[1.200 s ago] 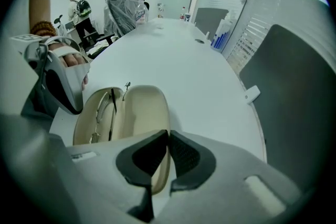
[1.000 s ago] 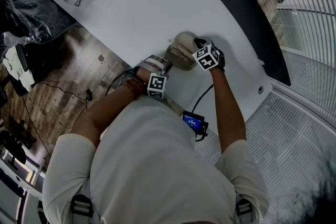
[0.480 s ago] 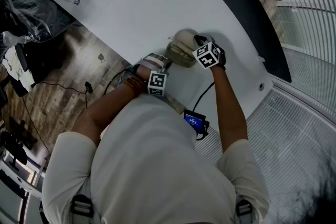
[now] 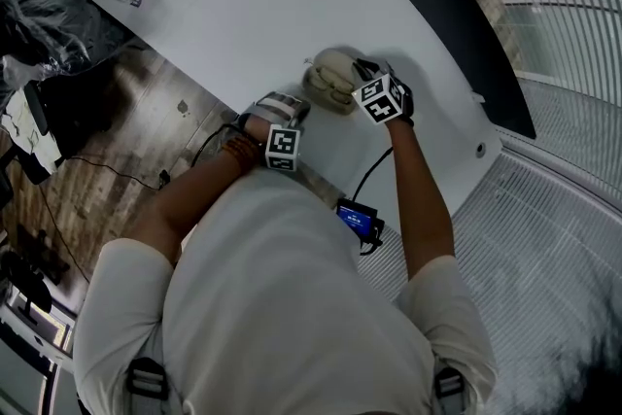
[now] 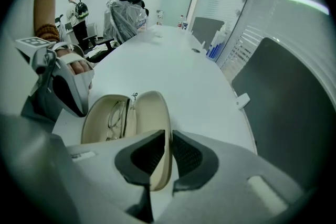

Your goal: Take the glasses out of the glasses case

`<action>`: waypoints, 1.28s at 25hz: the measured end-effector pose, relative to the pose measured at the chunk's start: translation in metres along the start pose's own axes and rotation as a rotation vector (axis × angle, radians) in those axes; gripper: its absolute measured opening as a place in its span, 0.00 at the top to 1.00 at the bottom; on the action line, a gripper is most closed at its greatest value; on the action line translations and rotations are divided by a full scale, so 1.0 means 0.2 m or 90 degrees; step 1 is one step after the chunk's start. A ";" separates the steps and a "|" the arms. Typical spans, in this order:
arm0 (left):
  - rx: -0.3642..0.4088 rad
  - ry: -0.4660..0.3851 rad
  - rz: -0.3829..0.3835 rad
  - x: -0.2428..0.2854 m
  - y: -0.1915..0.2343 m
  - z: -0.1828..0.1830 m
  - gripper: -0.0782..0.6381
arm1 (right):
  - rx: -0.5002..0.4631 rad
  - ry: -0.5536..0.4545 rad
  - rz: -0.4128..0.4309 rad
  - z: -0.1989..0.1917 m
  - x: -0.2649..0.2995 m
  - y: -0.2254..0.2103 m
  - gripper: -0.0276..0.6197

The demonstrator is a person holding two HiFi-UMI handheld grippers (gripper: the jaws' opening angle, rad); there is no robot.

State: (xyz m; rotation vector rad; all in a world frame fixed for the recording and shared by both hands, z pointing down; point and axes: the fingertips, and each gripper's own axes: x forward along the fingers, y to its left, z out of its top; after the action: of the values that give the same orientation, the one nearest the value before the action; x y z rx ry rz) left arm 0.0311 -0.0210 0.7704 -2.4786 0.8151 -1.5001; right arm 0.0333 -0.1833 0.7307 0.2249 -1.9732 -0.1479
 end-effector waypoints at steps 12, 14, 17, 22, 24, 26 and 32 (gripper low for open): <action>-0.003 0.017 0.003 -0.03 -0.04 -0.04 0.89 | 0.004 -0.039 -0.011 0.01 -0.15 0.10 0.89; -0.002 0.022 0.003 -0.03 -0.05 -0.07 0.89 | 0.007 -0.040 -0.007 0.01 -0.16 0.13 0.89; 0.000 0.028 0.005 -0.03 -0.04 -0.10 0.89 | 0.005 -0.037 0.005 0.01 -0.14 0.18 0.89; -0.004 0.032 0.006 -0.02 -0.04 -0.11 0.89 | -0.006 -0.030 0.033 0.01 -0.10 0.29 0.85; -0.006 0.032 0.006 -0.01 -0.04 -0.11 0.89 | -0.013 -0.024 0.047 0.01 -0.08 0.33 0.83; -0.010 0.030 0.006 -0.01 -0.04 -0.11 0.89 | -0.021 -0.016 0.063 0.01 -0.05 0.37 0.80; -0.019 0.024 0.008 -0.03 -0.04 -0.09 0.89 | -0.047 0.012 0.096 -0.01 0.00 0.44 0.73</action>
State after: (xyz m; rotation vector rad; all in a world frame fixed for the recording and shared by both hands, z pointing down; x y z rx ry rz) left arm 0.0170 -0.0091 0.7773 -2.4684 0.8631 -1.5472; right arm 0.0270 -0.0969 0.7497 0.0279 -1.9541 -0.1204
